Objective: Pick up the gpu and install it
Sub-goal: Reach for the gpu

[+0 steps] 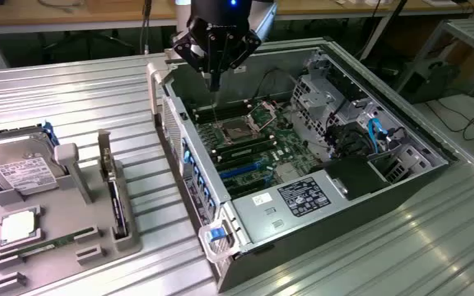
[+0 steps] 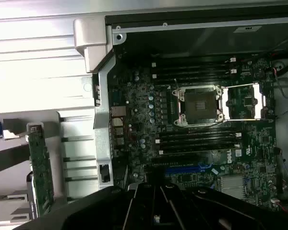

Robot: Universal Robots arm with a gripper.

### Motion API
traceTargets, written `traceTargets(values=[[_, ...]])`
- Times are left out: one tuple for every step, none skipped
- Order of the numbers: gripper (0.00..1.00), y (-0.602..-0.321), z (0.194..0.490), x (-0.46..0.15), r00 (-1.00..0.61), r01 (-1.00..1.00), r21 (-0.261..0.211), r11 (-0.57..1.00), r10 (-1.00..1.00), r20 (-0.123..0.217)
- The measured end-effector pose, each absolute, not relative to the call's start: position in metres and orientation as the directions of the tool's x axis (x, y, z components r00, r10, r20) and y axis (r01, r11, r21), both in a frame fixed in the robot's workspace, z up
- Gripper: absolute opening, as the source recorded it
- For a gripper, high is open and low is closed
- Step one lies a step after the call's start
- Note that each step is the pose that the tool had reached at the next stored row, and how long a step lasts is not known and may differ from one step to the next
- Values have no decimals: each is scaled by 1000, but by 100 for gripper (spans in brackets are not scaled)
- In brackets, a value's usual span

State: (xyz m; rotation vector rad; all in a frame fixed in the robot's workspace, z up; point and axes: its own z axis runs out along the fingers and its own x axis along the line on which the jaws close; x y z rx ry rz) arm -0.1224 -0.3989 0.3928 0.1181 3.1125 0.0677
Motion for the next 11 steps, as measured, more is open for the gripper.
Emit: traceTargets(values=[[11,-399,393,-126,-997,75,44,996,76,-24],[11,-399,393,-134,-997,75,44,996,76,-24],[11,-399,393,-139,-997,75,44,996,76,-23],[11,-399,393,-144,-997,75,44,996,76,-22],[11,-399,393,-149,-997,75,44,996,76,-22],[11,-399,392,-150,-997,75,44,996,76,-22],[11,-399,393,-152,-997,75,44,996,76,-21],[11,-399,392,-154,-997,75,44,996,76,-21],[11,-399,392,-156,-997,75,44,996,76,-21],[11,-399,392,-158,-997,75,44,996,76,-21],[11,-399,392,-160,-997,75,44,996,76,-21]])
